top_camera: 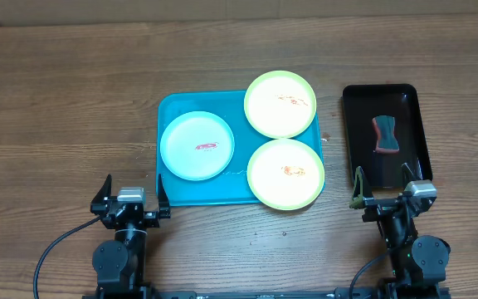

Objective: Clean dirty plates on tray and stack at the side

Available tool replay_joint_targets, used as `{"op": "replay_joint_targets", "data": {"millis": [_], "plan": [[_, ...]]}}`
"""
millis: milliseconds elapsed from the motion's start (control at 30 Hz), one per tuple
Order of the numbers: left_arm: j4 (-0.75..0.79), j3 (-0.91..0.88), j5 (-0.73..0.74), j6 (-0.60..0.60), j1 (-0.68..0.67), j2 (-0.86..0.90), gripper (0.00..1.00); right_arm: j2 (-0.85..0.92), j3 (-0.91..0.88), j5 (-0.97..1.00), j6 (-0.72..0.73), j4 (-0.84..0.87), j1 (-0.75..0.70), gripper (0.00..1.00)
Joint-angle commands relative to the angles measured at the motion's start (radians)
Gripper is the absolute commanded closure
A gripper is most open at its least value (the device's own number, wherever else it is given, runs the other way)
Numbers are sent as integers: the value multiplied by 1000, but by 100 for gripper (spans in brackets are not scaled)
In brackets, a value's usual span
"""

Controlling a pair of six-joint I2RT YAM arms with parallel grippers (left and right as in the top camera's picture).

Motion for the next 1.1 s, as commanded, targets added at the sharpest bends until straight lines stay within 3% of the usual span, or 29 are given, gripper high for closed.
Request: {"op": "replay_joint_targets", "data": {"millis": [0, 1067], "plan": [[4, -6, 2, 21, -6, -8, 0, -9, -11, -1, 4, 3, 6, 0], [4, -6, 6, 21, -6, -8, 0, -9, -10, 47, 1, 6, 5, 0]]}}
